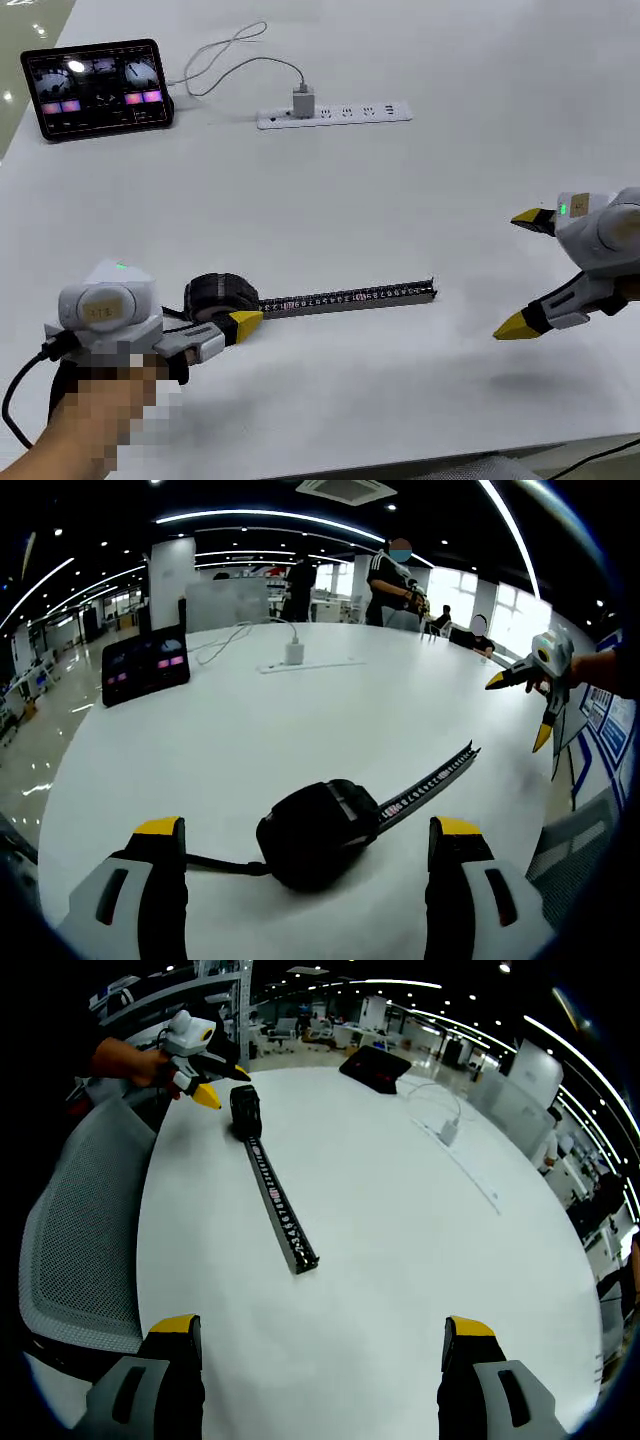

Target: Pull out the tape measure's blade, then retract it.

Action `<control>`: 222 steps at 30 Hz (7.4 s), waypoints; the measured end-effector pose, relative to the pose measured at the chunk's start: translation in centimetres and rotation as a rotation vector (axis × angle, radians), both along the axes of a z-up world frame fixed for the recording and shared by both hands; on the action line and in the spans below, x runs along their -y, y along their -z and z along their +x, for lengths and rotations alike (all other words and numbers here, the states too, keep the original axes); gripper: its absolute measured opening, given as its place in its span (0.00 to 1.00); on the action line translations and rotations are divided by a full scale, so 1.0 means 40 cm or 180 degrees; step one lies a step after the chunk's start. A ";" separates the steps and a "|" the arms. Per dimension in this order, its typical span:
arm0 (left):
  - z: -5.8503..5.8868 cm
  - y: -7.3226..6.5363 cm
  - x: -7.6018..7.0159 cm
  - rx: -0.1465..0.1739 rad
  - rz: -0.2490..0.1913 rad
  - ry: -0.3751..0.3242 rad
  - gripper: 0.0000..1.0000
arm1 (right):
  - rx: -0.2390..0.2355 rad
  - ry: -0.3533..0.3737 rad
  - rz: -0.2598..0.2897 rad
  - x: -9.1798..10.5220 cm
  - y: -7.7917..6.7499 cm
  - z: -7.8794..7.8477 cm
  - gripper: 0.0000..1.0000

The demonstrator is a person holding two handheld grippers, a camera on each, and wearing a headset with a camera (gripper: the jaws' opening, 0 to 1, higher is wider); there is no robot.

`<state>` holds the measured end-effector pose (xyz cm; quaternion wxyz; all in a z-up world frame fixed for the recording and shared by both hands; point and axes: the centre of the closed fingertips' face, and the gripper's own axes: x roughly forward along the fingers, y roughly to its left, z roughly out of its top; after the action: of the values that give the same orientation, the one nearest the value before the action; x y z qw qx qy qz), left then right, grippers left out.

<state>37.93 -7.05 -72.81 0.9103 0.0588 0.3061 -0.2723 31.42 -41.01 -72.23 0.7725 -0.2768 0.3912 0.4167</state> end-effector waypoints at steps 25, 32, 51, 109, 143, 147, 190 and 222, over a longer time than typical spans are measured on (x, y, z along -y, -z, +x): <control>0.032 0.043 0.032 0.0215 -0.0284 -0.0724 0.99 | -0.0155 -0.0522 -0.0160 -0.124 0.078 0.092 0.99; 0.040 0.038 0.027 0.0463 -0.0194 -0.0677 0.99 | -0.0217 -0.0741 -0.0198 -0.135 0.112 0.092 0.87; 0.028 0.064 0.034 0.0364 -0.0212 -0.0661 0.99 | -0.0300 -0.1072 -0.0297 -0.141 0.149 0.073 0.40; 0.044 0.065 0.041 0.0122 -0.0320 -0.0750 0.63 | -0.0524 -0.1001 -0.0402 -0.155 0.176 0.046 0.11; 0.043 0.075 0.037 0.0009 -0.0223 -0.0680 0.61 | -0.0552 -0.0802 -0.0368 -0.163 0.176 0.051 0.10; 0.043 0.076 0.037 -0.0010 -0.0233 -0.0669 0.61 | -0.0561 -0.0796 -0.0382 -0.166 0.177 0.054 0.10; 0.043 0.081 0.038 -0.0066 -0.0253 -0.0661 0.61 | -0.0626 -0.0695 -0.0468 -0.206 0.181 0.060 0.10; 0.044 0.086 0.040 -0.0076 -0.0234 -0.0639 0.62 | -0.0638 -0.0632 -0.0513 -0.235 0.183 0.066 0.10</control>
<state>39.69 -8.64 -76.25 0.9309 -0.0089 0.3110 -0.1914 34.08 -31.62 -79.55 0.6600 -0.3323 0.4692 0.4837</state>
